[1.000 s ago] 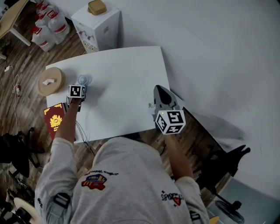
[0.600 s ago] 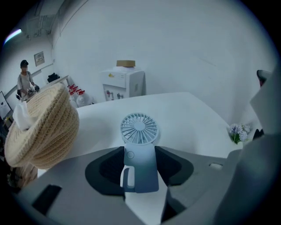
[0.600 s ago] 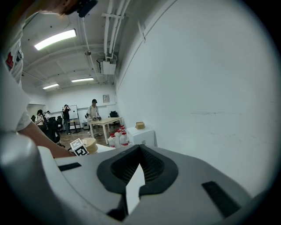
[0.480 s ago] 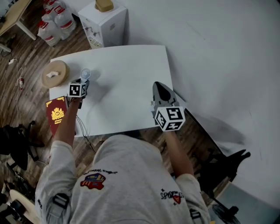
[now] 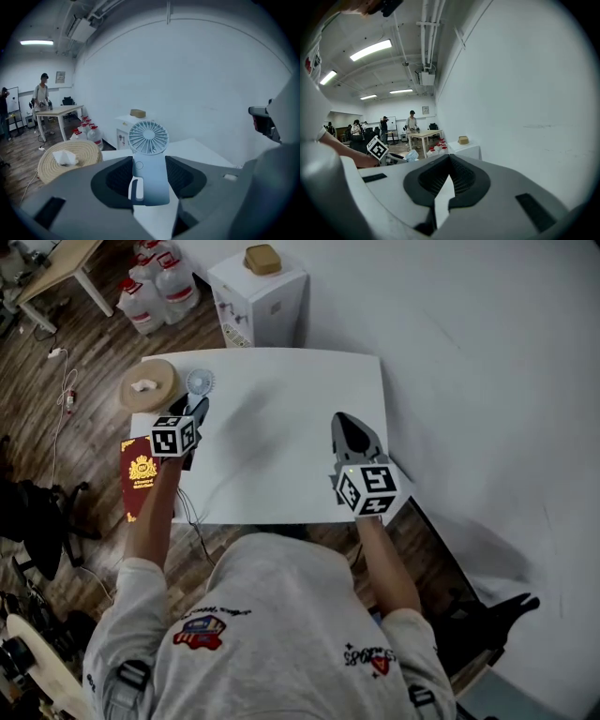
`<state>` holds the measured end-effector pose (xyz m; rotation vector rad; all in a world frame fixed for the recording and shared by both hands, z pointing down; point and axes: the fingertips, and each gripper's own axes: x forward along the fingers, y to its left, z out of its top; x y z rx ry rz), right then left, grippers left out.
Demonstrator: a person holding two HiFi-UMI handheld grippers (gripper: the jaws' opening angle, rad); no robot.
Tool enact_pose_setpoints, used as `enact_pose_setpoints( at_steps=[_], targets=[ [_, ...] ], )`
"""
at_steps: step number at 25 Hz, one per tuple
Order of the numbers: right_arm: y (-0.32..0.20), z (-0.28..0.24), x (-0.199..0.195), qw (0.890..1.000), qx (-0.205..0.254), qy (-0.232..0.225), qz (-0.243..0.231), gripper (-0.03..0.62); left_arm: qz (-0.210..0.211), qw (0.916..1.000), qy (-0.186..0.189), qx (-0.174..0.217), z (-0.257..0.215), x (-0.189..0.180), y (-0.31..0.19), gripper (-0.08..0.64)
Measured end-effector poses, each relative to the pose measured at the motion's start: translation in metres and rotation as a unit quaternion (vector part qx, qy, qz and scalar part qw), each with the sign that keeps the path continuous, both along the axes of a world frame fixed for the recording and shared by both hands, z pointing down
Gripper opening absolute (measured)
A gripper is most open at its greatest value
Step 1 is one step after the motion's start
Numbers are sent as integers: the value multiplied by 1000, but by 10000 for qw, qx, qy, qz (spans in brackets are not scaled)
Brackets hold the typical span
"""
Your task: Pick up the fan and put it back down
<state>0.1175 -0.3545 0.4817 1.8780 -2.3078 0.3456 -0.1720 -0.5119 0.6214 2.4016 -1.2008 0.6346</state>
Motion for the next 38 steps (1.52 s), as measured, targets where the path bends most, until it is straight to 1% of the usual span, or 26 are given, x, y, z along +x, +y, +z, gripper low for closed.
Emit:
enact_pose_setpoints(
  at_steps=[4, 9, 13, 16, 18, 22, 25, 34, 38],
  targets=[
    [-11, -8, -24, 9994, 114, -29, -315, -9, -134, 9983, 290, 484, -51, -10, 16, 210],
    [-28, -17, -58, 9972, 229, -111, -708, -9, -290, 9929, 539, 1021, -109, -28, 38, 210],
    [-42, -22, -86, 9943, 337, -191, -993, -9, -486, 9870, 738, 1341, -143, -48, 55, 210],
    [-49, -28, -106, 9919, 440, -233, -1170, -9, -689, 9806, 883, 1608, -170, -68, 67, 210],
    [-51, -29, -116, 9904, 470, -223, -1278, -9, -745, 9776, 912, 1747, -183, -78, 75, 210],
    [-56, -28, -127, 9885, 474, -230, -1418, -9, -858, 9752, 959, 1803, -191, -92, 85, 210],
    [-58, -28, -131, 9875, 461, -295, -1476, -9, -911, 9748, 979, 1784, -189, -95, 89, 210],
    [-62, -25, -126, 9879, 444, -312, -1454, -9, -824, 9774, 987, 1680, -177, -85, 86, 210],
    [-63, -21, -114, 9895, 413, -304, -1353, -9, -711, 9788, 987, 1648, -174, -72, 79, 210]
  ],
)
